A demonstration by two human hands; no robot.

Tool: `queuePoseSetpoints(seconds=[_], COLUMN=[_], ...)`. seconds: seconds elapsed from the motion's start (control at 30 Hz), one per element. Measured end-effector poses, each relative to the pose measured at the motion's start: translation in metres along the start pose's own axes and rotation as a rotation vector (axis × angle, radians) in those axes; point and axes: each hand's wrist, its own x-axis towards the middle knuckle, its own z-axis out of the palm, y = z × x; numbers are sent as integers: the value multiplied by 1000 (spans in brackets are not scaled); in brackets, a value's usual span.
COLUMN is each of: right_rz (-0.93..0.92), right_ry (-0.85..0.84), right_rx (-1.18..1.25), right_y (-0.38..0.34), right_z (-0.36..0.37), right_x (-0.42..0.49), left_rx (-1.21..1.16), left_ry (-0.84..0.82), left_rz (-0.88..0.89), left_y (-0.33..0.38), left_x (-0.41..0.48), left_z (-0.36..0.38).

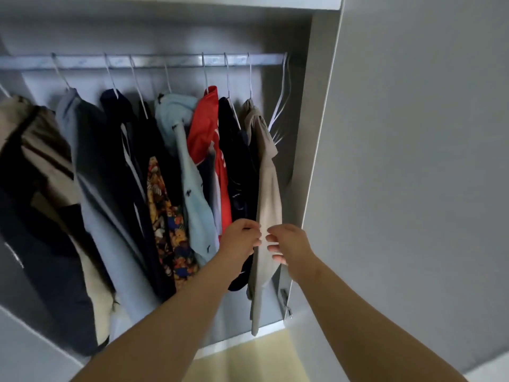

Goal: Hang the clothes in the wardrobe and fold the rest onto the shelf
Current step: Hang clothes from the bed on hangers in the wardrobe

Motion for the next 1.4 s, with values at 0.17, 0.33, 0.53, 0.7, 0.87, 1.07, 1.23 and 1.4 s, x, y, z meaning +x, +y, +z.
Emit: queuePoseSetpoints(seconds=[0.17, 0.33, 0.53, 0.7, 0.87, 1.07, 1.23, 1.4], right_rz=[105, 187, 394, 454, 449, 471, 527, 546], right_ry=[59, 172, 277, 428, 582, 764, 845, 940], right_rx=[54, 41, 128, 211, 298, 385, 432, 505], right_y=[77, 163, 258, 318, 369, 450, 515, 558], right_z=[-12, -17, -23, -51, -95, -163, -210, -250], right_x=[-52, -143, -285, -386, -491, -655, -792, -875], left_rx=[5, 9, 158, 259, 384, 484, 519, 588], left_ry=[-75, -188, -327, -511, -644, -794, -898, -949], left_rz=[-102, -208, -390, -379, -322, -318, -400, -404], left_y=[-52, -121, -194, -233, -264, -322, -368, -397], left_x=[-60, -151, -281, -372, -472, -639, -784, -874], left_z=[2, -11, -27, -8, 28, 78, 105, 138])
